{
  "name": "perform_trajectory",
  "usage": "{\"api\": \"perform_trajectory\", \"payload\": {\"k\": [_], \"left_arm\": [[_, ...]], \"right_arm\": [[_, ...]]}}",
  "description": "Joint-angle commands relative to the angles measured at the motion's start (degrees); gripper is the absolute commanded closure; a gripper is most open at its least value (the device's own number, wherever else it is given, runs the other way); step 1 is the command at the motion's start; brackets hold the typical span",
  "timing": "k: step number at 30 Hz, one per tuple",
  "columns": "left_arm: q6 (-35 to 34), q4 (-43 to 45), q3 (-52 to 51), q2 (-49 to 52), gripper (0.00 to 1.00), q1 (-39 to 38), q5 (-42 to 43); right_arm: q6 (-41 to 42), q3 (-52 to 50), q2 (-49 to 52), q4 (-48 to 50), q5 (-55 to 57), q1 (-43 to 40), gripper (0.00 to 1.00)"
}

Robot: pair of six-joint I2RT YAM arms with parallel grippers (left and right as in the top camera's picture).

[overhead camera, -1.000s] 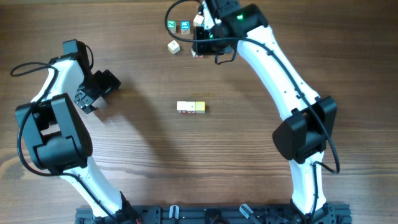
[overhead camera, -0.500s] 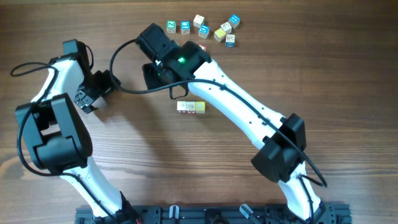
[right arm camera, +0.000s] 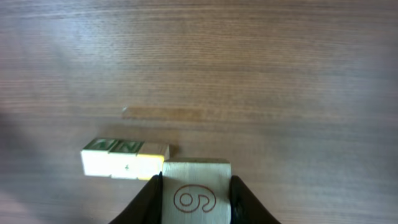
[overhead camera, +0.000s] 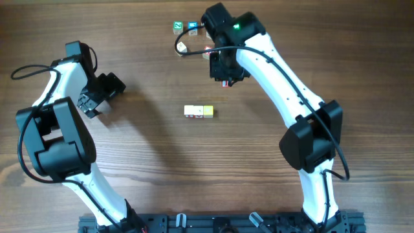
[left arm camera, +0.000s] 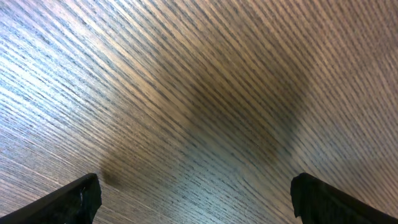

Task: Form a horizontal line
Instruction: 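Carry the green-letter block toward the right end of the row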

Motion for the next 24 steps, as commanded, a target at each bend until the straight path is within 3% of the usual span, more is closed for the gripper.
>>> {"api": "perform_trajectory", "payload": {"k": [1, 9, 14, 17, 19, 21, 23, 24], "left_arm": [[0.2, 0.0, -0.2, 0.6, 0.00, 0.2, 0.5], [0.3, 0.0, -0.2, 0.6, 0.00, 0.2, 0.5], [0.2, 0.0, -0.2, 0.6, 0.00, 0.2, 0.5], [0.3, 0.0, -0.2, 0.6, 0.00, 0.2, 0.5], [0.3, 0.0, -0.2, 0.6, 0.00, 0.2, 0.5], [0.3, 0.0, -0.2, 0.6, 0.00, 0.2, 0.5], [0.3, 0.0, -0.2, 0.6, 0.00, 0.2, 0.5], [0.2, 0.0, -0.2, 0.6, 0.00, 0.2, 0.5]], "right_arm": [[-1.2, -7.0, 1.1, 5.3, 1.8, 0.3, 0.94], [-2.3, -23.4, 1.1, 20.3, 2.8, -2.9, 0.94], [-2.5, -29.3, 1.1, 22.2, 2.8, -4.2, 0.94], [-2.5, -29.5, 1.1, 21.2, 2.1, -4.2, 0.89], [-2.5, -29.5, 1.1, 20.5, 0.1, -4.2, 0.83], [-2.4, -29.5, 1.1, 20.5, -0.2, -4.2, 0.69], [-2.5, -29.5, 1.1, 20.5, -0.2, -4.2, 0.47], [-2.7, -29.5, 1.1, 20.8, -0.2, -4.2, 0.43]]}}
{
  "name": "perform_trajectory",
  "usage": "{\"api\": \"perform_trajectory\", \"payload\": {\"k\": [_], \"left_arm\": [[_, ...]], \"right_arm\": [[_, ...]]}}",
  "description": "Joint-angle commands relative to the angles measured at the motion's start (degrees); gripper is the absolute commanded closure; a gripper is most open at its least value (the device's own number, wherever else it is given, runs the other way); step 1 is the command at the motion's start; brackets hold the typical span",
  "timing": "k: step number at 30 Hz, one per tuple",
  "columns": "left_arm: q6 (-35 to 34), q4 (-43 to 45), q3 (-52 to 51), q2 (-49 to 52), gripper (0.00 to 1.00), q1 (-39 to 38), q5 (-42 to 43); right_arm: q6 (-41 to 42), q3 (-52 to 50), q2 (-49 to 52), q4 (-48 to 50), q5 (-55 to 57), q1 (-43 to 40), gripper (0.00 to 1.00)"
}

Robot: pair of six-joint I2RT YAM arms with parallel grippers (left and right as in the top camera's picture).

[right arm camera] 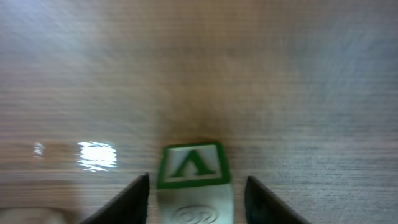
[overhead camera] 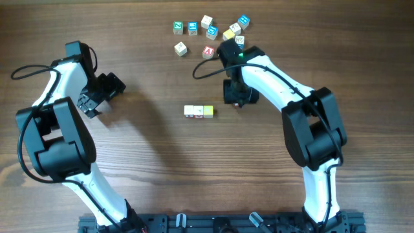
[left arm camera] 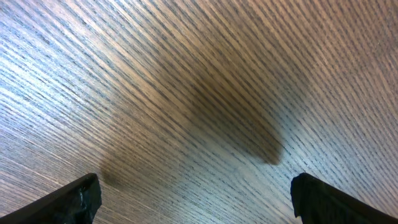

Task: Form a horizontal line
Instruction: 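Carry the green-letter block toward the right end of the row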

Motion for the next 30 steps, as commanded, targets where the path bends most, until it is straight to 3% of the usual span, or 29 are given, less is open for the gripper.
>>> {"api": "perform_trajectory", "payload": {"k": [1, 8, 9, 10, 11, 18, 25, 28, 30], "left_arm": [[0.2, 0.0, -0.2, 0.6, 0.00, 0.2, 0.5], [0.2, 0.0, -0.2, 0.6, 0.00, 0.2, 0.5], [0.3, 0.0, -0.2, 0.6, 0.00, 0.2, 0.5], [0.3, 0.0, -0.2, 0.6, 0.00, 0.2, 0.5], [0.3, 0.0, -0.2, 0.6, 0.00, 0.2, 0.5], [0.3, 0.0, -0.2, 0.6, 0.00, 0.2, 0.5], [0.3, 0.0, -0.2, 0.6, 0.00, 0.2, 0.5], [0.3, 0.0, -0.2, 0.6, 0.00, 0.2, 0.5], [0.2, 0.0, -0.2, 0.6, 0.00, 0.2, 0.5]], "right_arm": [[-1.3, -1.0, 1.7, 0.4, -0.5, -0.3, 0.42], [-1.7, -1.0, 1.7, 2.1, 4.7, -0.3, 0.37], [-3.1, -1.0, 1.7, 2.5, 4.3, -0.3, 0.40], [-5.1, -0.7, 1.7, 2.5, 4.3, -0.3, 0.49], [-5.8, 0.3, 1.3, 1.8, 4.2, -0.3, 0.50], [-6.0, 3.3, -5.3, -0.5, 4.2, -0.8, 0.26], [-8.9, 2.3, -5.2, -0.9, 1.4, -2.0, 0.32], [-12.0, 1.9, -5.2, 0.2, -4.0, -2.8, 0.43], [-12.0, 0.5, -5.2, 1.3, -4.1, -2.8, 0.44]]}}
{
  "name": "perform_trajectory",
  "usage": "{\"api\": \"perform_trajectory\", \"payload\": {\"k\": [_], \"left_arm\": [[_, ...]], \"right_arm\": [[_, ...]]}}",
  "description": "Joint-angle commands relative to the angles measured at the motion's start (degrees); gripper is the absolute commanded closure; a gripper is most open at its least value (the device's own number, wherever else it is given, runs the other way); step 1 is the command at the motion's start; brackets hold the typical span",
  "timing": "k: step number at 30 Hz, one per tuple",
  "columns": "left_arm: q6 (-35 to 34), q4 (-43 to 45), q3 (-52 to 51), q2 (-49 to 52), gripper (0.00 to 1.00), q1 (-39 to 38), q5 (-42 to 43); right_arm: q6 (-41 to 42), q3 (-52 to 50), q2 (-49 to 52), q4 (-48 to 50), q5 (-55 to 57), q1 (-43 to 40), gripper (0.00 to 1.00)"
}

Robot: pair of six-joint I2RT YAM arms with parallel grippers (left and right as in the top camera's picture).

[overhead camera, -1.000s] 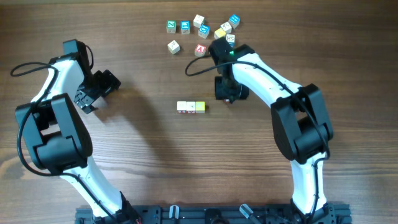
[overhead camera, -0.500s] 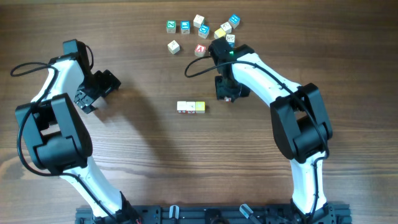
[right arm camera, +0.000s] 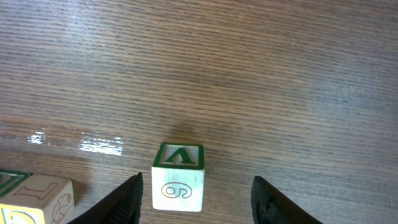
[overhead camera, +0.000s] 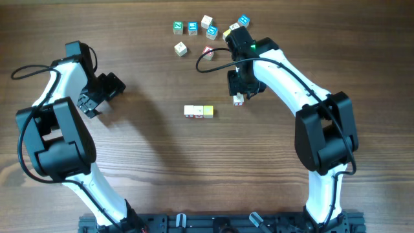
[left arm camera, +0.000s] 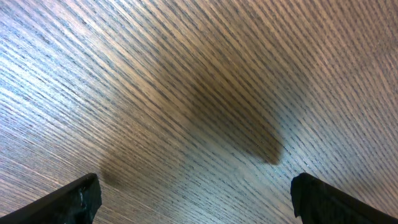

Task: Form a horizontal line
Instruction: 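Carry the green-letter block toward the right end of the row, then lower the block onto the table right of the C block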

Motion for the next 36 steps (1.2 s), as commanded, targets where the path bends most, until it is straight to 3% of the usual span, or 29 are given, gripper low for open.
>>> {"api": "perform_trajectory", "payload": {"k": [1, 11, 17, 23, 31, 36], "left_arm": [[0.3, 0.0, -0.2, 0.6, 0.00, 0.2, 0.5], [0.2, 0.0, -0.2, 0.6, 0.00, 0.2, 0.5], [0.2, 0.0, -0.2, 0.6, 0.00, 0.2, 0.5], [0.2, 0.0, -0.2, 0.6, 0.00, 0.2, 0.5], [0.2, 0.0, -0.2, 0.6, 0.00, 0.2, 0.5], [0.3, 0.0, -0.2, 0.6, 0.00, 0.2, 0.5]], "right_arm": [[-1.5, -2.3, -1.0, 1.7, -2.3, -0.1, 0.44], [-1.5, -8.0, -1.0, 9.6, -2.3, -0.1, 0.49], [-1.4, -7.2, -2.4, 8.0, -5.4, -0.1, 0.69], [2.2, -7.2, -4.1, 7.3, -15.3, 1.8, 0.70], [11.1, -7.2, -4.0, 5.3, -4.3, 6.8, 0.72], [12.1, -7.5, -3.8, 5.4, -3.0, 7.2, 0.72]]}}
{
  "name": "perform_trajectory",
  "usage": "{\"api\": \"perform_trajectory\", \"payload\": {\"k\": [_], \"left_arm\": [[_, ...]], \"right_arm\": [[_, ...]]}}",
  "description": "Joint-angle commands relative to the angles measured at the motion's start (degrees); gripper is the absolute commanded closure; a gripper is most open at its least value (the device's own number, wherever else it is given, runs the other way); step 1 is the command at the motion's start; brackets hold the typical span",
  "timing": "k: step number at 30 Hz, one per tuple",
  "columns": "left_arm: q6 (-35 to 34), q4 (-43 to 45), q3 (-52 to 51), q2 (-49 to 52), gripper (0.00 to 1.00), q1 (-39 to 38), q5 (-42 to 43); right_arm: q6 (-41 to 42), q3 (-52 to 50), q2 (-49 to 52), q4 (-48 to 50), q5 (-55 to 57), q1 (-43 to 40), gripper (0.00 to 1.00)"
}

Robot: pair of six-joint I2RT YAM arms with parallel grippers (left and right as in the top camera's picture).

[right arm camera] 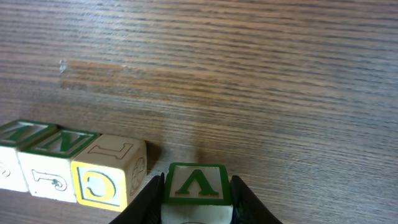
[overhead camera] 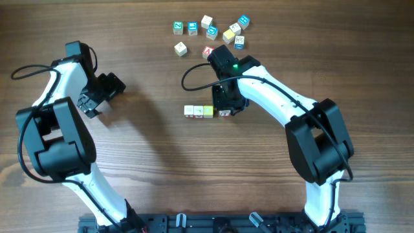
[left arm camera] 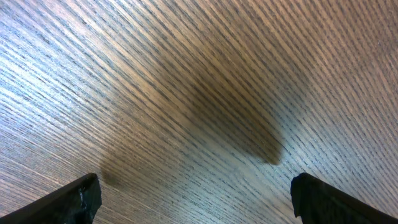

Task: Form a horizontal line
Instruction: 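Lower the block onto the table right of the C block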

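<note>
Three letter blocks form a short row (overhead camera: 198,111) on the wooden table; the right wrist view shows its yellow "C" block (right arm camera: 106,174) at the right end. My right gripper (right arm camera: 198,198) is shut on a white block with a green "V" face (right arm camera: 198,183). This block sits just right of the "C" block with a thin gap between them. In the overhead view the right gripper (overhead camera: 224,105) covers most of that block. My left gripper (overhead camera: 98,96) stands open at the far left, with only bare wood between its fingers (left arm camera: 74,199).
Several loose letter blocks (overhead camera: 210,32) lie scattered at the back of the table, behind the right arm. The left arm's elbow (overhead camera: 58,136) stands over the table's left side.
My right gripper was open, with the "V" block standing alone well right of the row. Now it is shut on that block, right next to the "C" block. The left arm has not moved.
At first my right gripper held the block in the air near the loose pile. Then it was low over the table right of the row. Then it stood open with the block set down apart. Now it grips the block at the row's right end.
</note>
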Motion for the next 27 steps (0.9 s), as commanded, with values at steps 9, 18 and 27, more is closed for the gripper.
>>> {"api": "perform_trajectory", "payload": {"k": [9, 18, 27], "left_arm": [[0.2, 0.0, -0.2, 0.6, 0.00, 0.2, 0.5], [0.3, 0.0, -0.2, 0.6, 0.00, 0.2, 0.5], [0.3, 0.0, -0.2, 0.6, 0.00, 0.2, 0.5]], "right_arm": [[1.4, -0.1, -0.8, 0.3, 2.0, 0.0, 0.72], [1.4, -0.2, -0.5, 0.3, 2.0, 0.2, 0.68], [1.4, -0.2, -0.5, 0.4, 2.0, 0.2, 0.59]]}}
